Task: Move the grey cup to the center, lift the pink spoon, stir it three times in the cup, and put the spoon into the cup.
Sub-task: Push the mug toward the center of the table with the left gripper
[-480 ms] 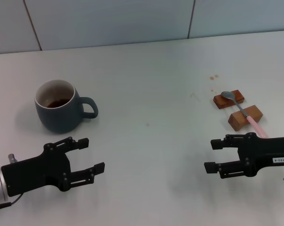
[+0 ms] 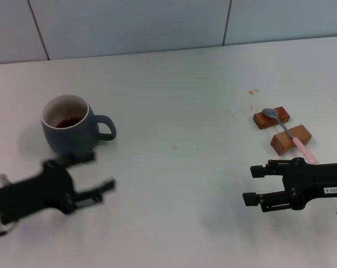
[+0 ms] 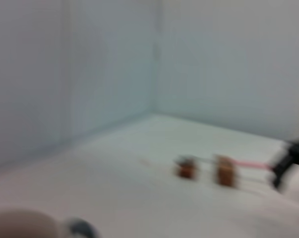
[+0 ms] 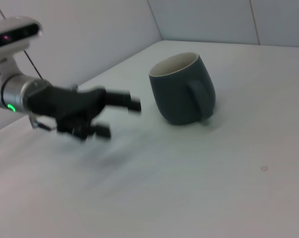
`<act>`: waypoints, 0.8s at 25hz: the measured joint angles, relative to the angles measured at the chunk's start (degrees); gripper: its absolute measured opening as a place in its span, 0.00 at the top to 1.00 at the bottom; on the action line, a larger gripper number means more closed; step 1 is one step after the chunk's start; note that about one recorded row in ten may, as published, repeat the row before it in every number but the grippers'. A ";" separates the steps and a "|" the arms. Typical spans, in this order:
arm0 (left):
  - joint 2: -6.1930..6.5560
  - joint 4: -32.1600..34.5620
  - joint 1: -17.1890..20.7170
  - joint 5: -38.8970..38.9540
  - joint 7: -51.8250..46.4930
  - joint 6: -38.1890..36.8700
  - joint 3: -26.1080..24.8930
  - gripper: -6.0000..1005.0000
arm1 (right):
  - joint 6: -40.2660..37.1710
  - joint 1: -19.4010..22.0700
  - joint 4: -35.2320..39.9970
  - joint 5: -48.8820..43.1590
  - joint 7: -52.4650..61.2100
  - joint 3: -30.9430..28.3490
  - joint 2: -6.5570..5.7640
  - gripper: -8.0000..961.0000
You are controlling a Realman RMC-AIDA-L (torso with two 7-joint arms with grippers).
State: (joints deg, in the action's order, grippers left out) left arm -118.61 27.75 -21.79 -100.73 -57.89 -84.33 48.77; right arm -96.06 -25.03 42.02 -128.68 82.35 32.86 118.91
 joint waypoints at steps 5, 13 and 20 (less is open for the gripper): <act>0.03 -1.77 3.15 11.66 12.25 1.31 -9.27 0.23 | -0.18 0.30 0.00 0.00 0.00 0.01 0.00 0.14; -0.17 -13.97 1.45 26.10 40.84 10.84 -28.23 0.51 | -0.49 0.70 -0.01 0.00 0.00 0.01 0.01 0.14; -0.50 -26.85 -4.48 31.06 78.16 17.26 -34.24 0.70 | -0.67 0.55 0.00 0.02 0.11 0.01 0.01 0.14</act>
State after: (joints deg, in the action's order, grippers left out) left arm -119.12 0.91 -26.27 -69.68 20.27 -67.07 14.53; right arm -96.73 -24.48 42.01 -128.66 82.46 32.87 118.92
